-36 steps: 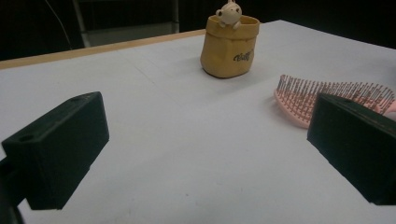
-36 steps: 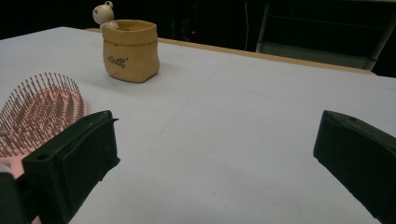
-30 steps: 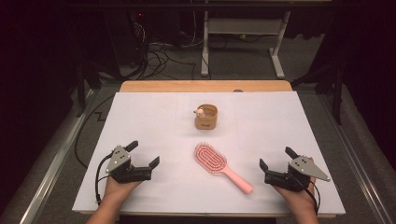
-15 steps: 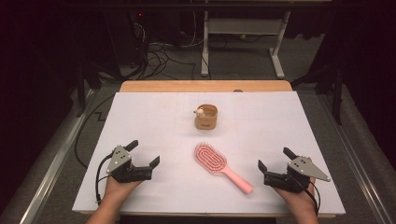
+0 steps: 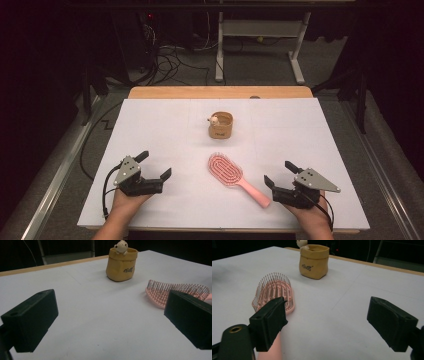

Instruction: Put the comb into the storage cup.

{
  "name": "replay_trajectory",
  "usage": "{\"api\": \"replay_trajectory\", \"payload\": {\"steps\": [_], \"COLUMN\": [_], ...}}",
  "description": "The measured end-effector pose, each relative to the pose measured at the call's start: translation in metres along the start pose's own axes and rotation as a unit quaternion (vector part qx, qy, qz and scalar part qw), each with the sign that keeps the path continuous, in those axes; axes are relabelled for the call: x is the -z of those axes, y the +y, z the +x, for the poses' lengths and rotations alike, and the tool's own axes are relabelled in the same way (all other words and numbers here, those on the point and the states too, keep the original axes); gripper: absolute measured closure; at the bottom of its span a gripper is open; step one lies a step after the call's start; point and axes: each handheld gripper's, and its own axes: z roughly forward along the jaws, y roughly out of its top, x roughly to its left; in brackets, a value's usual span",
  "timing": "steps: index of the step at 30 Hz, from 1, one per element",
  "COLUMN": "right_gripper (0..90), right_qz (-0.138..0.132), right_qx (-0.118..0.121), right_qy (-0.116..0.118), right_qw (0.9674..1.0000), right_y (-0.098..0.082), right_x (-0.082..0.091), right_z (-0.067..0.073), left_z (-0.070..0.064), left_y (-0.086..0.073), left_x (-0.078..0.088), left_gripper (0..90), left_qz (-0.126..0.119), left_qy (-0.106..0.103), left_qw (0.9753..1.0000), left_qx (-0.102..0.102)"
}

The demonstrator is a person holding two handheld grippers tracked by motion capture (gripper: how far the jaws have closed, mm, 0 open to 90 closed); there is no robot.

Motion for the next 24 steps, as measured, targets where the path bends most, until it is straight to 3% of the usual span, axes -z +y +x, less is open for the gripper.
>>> {"api": "replay_trajectory", "payload": {"steps": [4,6,7,10,14,24], "right_gripper": [22.2,28.9,34.1,37.5,45.5,53.2], "right_qz": [0.014,0.019,0.026,0.037,0.075,0.136], "right_qx": [0.001,0.008,0.015,0.022,0.033,0.037], "right_qy": [0.013,0.019,0.039,0.051,0.079,0.097], "right_qw": [0.9998,0.9996,0.9988,0.9978,0.9936,0.9853], "right_y": [0.001,0.001,0.002,0.002,0.001,-0.003], "right_x": [-0.006,-0.009,-0.012,-0.016,-0.027,-0.042], "right_z": [0.007,0.012,0.016,0.021,0.032,0.043], "left_z": [0.0,-0.001,-0.001,-0.001,0.0,0.0], "left_y": [0.0,0.0,-0.001,-0.001,-0.002,-0.002], "left_x": [-0.001,-0.001,-0.001,-0.002,-0.002,-0.002], "left_gripper": [0.0,0.0,0.0,0.0,0.0,0.0], "left_qz": [0.001,0.0,0.001,0.005,0.007,0.008], "left_qy": [-0.003,-0.004,-0.004,-0.003,0.0,-0.002], "left_qw": [1.0,1.0,1.0,1.0,1.0,1.0], "left_qx": [0.001,0.003,0.002,0.002,0.001,0.003]}}
